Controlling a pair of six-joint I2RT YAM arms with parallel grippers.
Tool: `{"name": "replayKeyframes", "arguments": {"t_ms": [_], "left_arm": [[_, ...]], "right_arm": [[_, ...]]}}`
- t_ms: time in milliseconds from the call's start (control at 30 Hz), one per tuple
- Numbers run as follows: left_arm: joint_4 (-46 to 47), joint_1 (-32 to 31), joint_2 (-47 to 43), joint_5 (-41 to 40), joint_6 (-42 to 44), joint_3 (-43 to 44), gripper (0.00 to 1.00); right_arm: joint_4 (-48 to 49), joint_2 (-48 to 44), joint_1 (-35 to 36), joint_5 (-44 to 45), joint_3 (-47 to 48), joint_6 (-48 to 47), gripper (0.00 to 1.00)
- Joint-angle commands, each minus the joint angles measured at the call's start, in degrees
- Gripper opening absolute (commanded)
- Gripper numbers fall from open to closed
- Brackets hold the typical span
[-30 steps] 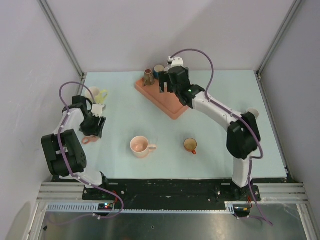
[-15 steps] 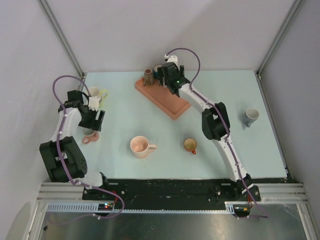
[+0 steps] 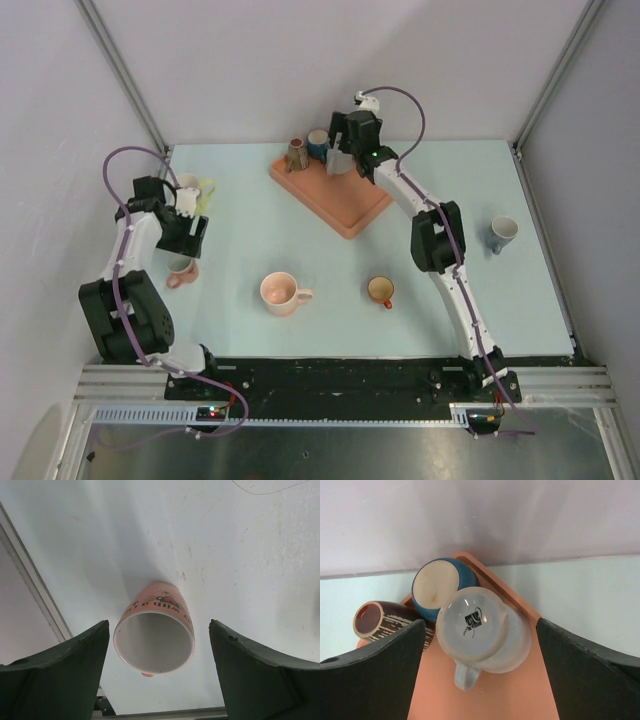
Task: Turn the mug right side up
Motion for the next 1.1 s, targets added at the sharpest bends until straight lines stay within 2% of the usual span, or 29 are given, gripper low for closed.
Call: {"name": "replayKeyframes", "arguments": {"t_ms": [0,167,267,400,500,600,800,867,1067], "left_arm": [[0.58,0.26,0.86,0.55,-1.04,2.2,0.85],[0.61,0.28,0.73,-0.21,-1.11,2.58,0.85],[0.6,0.31,-0.01,-0.91,-0.93,2.9,0.85],[0.15,0.23,-1.16,-0.84,-1.07,3.85,0.85],[-0.46,0.33,-1.64,-0.65,-1.23,4.92,0.85],[-1.8,0.23,-2.28,-0.22,-1.59,6.81,0.85],[-4.56,-1.74,-4.08,2.69,-2.27,12.06,0.87],[-5.3,-3.4,-4.15,4.46,-2.56,14.08,0.88],[-6.22,-9.78,-2.28,11.7,-4.52,19.89,0.89]], "right_arm": [[3.74,2.81,-1.42,-6.72,2.37,5.33,0.93],[7.47,1.62,-3.24,-10.13,-1.0,10.66,0.71],[8.24,0.87,-3.86,-11.29,-1.6,12.56,0.46],[8.0,-0.54,-4.07,-11.62,-2.6,13.35,0.27],[6.87,-1.63,-4.44,-12.06,-4.13,15.65,0.05],[5.96,-2.44,-5.18,-13.56,-5.89,18.15,0.01],[8.14,-8.49,-6.62,-20.71,-14.19,22.39,0.0],[13.55,-12.2,-6.87,-23.05,-19.3,22.99,0.0],[21.84,-22.31,-7.22,-32.5,-33.71,20.52,0.0]]}}
